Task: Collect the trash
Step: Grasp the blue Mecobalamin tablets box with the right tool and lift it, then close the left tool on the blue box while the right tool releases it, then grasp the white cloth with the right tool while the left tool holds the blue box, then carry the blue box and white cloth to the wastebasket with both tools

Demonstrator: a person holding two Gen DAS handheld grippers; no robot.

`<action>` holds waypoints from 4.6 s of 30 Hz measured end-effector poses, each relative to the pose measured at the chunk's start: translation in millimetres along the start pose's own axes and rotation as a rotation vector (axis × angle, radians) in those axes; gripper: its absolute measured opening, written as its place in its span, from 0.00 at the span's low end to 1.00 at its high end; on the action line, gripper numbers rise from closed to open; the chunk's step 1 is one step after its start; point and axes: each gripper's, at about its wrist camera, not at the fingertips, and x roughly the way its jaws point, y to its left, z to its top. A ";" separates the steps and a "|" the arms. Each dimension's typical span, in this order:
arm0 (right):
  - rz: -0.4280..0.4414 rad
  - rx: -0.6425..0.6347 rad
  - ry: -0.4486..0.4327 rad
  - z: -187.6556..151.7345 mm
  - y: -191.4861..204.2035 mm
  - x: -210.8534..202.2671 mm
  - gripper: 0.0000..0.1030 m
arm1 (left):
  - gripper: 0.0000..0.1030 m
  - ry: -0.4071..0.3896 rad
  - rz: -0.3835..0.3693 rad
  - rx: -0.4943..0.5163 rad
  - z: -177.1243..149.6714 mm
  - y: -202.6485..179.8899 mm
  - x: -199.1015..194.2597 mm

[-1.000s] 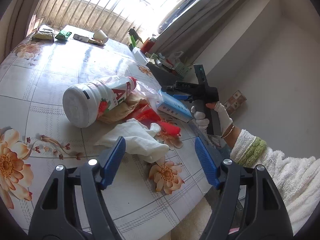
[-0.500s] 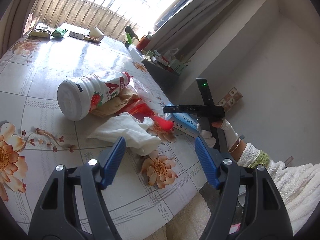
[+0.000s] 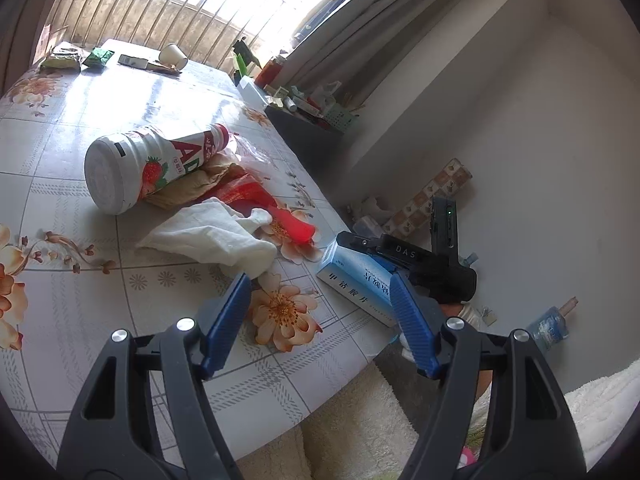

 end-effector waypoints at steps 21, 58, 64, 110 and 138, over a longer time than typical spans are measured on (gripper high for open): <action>0.298 0.205 0.151 -43.2 3.6 -15.1 0.88 | 0.66 0.218 -0.071 -0.073 -57.1 -13.9 59.9; 0.446 0.164 0.157 -63.9 8.7 -37.7 0.88 | 0.75 0.248 0.397 0.182 -35.8 -37.5 108.4; 0.414 0.095 0.149 -53.8 27.1 -36.3 0.88 | 0.68 0.242 0.393 0.189 -37.3 -32.9 100.2; 0.012 -0.135 0.136 -46.4 39.9 -23.1 0.55 | 0.67 0.185 0.548 0.062 -33.9 15.8 41.5; -0.109 -0.288 0.084 -54.4 68.4 -6.8 0.29 | 0.66 0.176 0.608 0.076 -19.7 16.8 56.6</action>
